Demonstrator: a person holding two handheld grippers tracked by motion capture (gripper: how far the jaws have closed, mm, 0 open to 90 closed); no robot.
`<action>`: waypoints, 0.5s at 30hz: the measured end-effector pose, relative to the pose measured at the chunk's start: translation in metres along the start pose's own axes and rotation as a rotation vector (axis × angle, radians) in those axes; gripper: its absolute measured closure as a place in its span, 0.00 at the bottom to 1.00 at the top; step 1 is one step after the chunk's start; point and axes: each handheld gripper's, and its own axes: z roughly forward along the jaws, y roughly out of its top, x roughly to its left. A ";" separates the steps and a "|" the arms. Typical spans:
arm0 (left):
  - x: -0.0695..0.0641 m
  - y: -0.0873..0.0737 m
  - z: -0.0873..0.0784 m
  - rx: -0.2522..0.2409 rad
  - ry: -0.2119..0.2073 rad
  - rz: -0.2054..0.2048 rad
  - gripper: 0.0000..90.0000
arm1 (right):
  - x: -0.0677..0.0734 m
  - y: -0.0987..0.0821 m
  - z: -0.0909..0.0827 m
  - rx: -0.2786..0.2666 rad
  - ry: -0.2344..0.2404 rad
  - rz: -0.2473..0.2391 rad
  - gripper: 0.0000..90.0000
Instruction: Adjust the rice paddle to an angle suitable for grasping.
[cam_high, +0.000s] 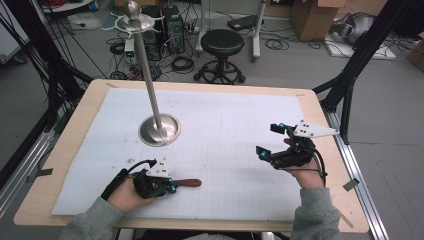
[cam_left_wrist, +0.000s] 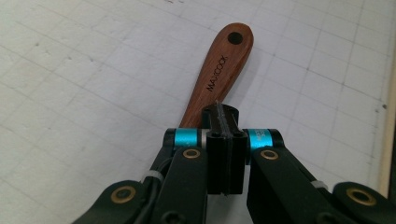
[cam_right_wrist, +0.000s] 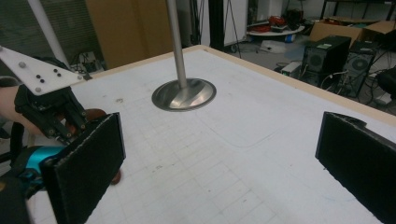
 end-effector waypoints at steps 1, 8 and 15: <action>0.001 0.001 0.001 0.001 0.008 -0.001 0.99 | 0.000 -0.001 -0.001 0.001 0.000 0.003 0.00; 0.010 0.005 0.004 0.007 0.024 -0.012 0.99 | 0.002 -0.004 -0.007 0.008 -0.014 0.006 0.00; 0.017 0.009 0.006 0.018 0.036 -0.030 0.99 | 0.004 -0.007 -0.014 0.016 -0.028 0.012 0.00</action>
